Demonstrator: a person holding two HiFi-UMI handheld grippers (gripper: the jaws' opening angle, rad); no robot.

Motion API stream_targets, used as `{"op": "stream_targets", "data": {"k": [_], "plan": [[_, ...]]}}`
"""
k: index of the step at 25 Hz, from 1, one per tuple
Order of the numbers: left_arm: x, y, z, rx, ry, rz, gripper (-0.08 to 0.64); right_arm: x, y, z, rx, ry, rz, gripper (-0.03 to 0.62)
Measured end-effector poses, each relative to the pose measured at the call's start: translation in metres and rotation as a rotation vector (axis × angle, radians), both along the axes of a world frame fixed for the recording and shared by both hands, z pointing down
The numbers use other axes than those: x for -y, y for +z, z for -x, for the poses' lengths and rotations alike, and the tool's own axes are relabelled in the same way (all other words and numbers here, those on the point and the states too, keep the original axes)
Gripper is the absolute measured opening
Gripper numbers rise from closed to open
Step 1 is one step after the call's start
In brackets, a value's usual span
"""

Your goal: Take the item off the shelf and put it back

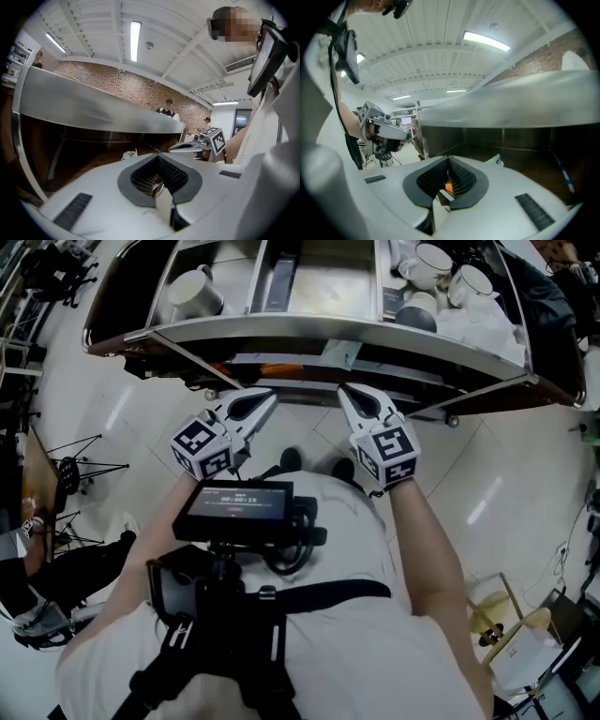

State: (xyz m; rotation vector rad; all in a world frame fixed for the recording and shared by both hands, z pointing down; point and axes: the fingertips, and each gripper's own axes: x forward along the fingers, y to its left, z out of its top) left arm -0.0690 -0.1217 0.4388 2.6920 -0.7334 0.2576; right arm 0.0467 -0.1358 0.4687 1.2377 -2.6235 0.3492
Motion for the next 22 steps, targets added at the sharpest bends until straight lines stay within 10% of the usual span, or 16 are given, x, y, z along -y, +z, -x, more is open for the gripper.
{"op": "stream_targets", "data": {"k": [11,22], "plan": [[-0.002,-0.029,-0.009,-0.040,0.038,-0.040,0.012,-0.043,-0.108,0.020,0.113,-0.083,-0.152,0.006],[-0.002,-0.039,-0.013,-0.053,0.038,-0.057,0.012,-0.046,-0.112,0.020,0.143,-0.097,-0.159,0.005]]}}
